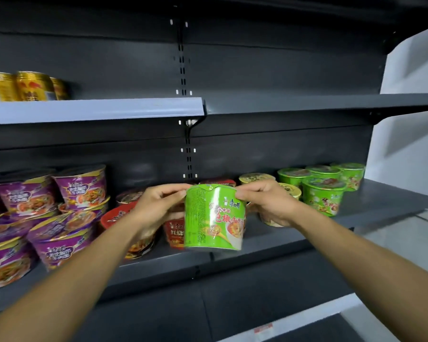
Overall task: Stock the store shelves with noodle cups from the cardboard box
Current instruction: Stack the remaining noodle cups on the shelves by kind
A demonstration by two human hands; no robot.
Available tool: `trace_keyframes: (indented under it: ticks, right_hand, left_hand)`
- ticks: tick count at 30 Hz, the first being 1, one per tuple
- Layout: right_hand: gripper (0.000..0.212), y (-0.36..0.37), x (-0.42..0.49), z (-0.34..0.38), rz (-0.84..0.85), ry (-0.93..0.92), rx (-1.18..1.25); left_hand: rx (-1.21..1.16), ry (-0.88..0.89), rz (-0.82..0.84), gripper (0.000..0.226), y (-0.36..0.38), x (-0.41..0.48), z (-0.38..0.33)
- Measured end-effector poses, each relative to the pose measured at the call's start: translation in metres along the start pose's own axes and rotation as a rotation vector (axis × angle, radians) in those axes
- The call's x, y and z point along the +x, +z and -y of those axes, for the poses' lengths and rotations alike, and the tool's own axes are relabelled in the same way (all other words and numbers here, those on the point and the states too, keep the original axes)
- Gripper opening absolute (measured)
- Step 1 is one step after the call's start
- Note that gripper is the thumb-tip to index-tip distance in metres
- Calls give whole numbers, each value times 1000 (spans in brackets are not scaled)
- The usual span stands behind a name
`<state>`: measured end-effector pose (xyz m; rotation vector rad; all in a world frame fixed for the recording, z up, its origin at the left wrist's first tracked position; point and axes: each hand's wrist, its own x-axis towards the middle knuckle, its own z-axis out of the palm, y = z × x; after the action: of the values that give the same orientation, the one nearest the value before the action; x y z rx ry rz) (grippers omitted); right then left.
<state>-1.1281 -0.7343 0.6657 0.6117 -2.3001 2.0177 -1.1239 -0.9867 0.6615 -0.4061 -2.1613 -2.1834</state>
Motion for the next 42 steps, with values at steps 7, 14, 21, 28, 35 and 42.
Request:
trace_keyframes:
  ticks: [7,14,21,28,35,42]
  right_hand:
    - [15,-27,-4,12,-107,-72,-183]
    - [14,-77,-11,21,-181,-99,-323]
    - [12,-158,-36,31,-242,-132,-470]
    - [11,-242,-65,31,-286,-161,-564]
    - [16,-299,-74,22,-352,-165,-596]
    - [15,-337,-57,5,-388,-140,-571]
  left_hand:
    - [358,147,100,15,46,20,-17]
    - [804,346,59,19,105,32,-40]
    - [886,384,15,19,199,47,-49]
    - [877,391,-5,18,292,60,-57]
    - [845,395,9,15,354,83,-56]
    - [829,401,-4,17,383,126,-43]
